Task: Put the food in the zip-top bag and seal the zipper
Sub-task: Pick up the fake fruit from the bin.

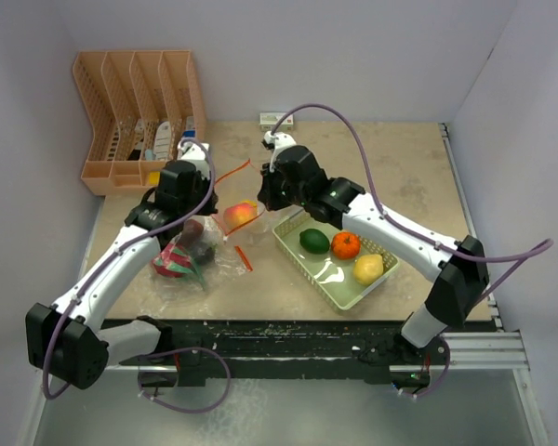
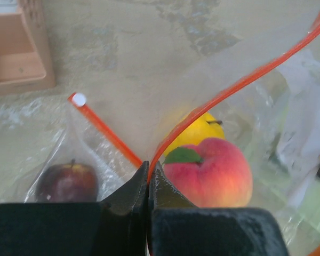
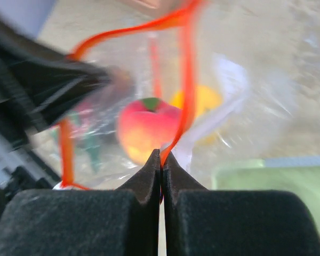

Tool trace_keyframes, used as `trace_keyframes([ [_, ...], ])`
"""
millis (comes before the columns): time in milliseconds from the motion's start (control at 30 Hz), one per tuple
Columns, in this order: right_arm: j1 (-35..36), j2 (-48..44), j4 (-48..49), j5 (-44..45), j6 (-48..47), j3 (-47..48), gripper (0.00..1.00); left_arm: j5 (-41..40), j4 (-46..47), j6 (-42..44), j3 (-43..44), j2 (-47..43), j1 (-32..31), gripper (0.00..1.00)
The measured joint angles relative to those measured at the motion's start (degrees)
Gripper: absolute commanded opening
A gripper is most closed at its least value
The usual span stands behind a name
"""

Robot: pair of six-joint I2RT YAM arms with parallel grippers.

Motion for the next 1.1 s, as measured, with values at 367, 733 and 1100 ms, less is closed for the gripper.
trace_keyframes([
  [367,-1.57,3.26,-7.06,14.34,4.28,0.37,0.03,-13.42,-11.34,2.21,1.77,-12.0,-1.73,0.0],
  [733,-4.66,-13.4,-2.4,1.79,-2.54,-8.02,1.0,-13.4,-6.8,2.29,-1.64,-7.82,-0.35,0.0],
  [1100,-5.29,-9.94,-7.8,7.98,1.79,-14.91,0.99,-9.03,-0.87,1.99,-4.11,-2.82,-0.33,0.0],
])
